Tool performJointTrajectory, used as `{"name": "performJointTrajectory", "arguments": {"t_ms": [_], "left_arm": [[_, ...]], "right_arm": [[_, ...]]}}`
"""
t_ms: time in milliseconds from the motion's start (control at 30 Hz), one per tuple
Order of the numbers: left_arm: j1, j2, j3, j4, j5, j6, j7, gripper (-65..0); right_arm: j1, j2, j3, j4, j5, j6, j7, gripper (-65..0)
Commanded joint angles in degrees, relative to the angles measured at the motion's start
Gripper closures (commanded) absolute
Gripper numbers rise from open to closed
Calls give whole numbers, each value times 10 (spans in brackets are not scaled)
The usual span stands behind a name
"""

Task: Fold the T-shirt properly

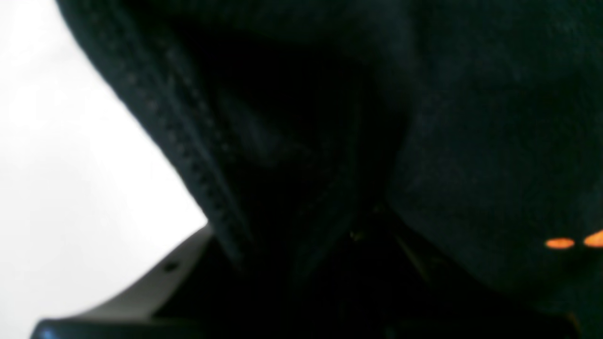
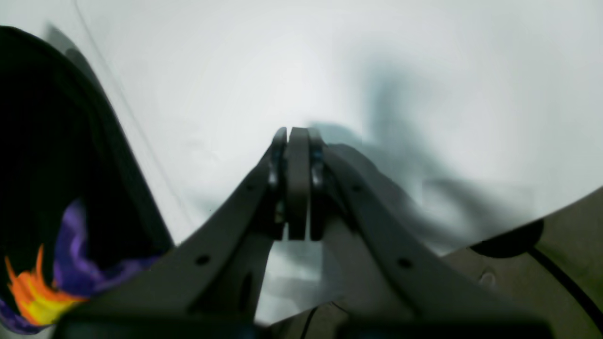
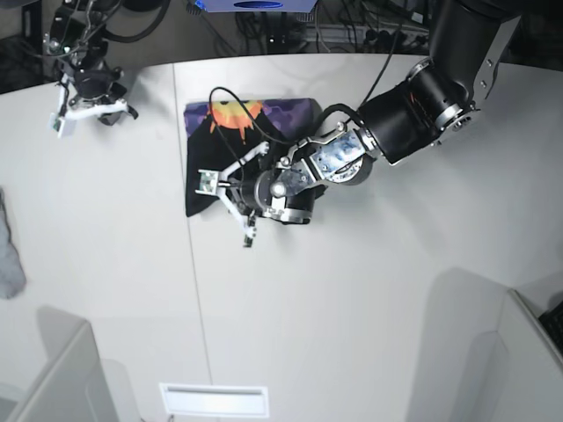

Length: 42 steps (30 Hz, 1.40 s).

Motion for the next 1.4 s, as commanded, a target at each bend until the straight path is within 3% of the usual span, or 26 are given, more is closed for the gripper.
{"name": "performJointTrajectory", "arguments": {"t_ms": [0, 167, 733, 967, 1067, 1133, 1267, 1367], "left_arm": [[-6, 1, 3, 3, -10, -9, -3, 0], [-9, 1, -26, 2, -6, -9, -1, 0], [-34, -9, -32, 3, -7, -9, 0, 0], [-59, -7, -33, 7, -12, -9, 0, -355], [-69, -6, -34, 7, -12, -9, 0, -467], [-75, -5, -46, 14, -13, -9, 0, -502], [-41, -6, -175, 77, -9, -9, 19, -502], [4, -12, -271, 162, -1, -9, 49, -502]], "right_arm": [[-1, 4, 2, 1, 4, 2, 18, 0], [-5, 4, -1, -24, 4, 2, 50, 0], [4, 4, -2, -22, 6, 2, 49, 0], [8, 4, -3, -22, 6, 3, 47, 0], [8, 6, -4, -22, 6, 3, 47, 0], [8, 8, -4, -22, 6, 3, 47, 0], [5, 9, -4, -10, 4, 7, 48, 0], [3, 10, 1, 12, 3, 66, 50, 0]]}}
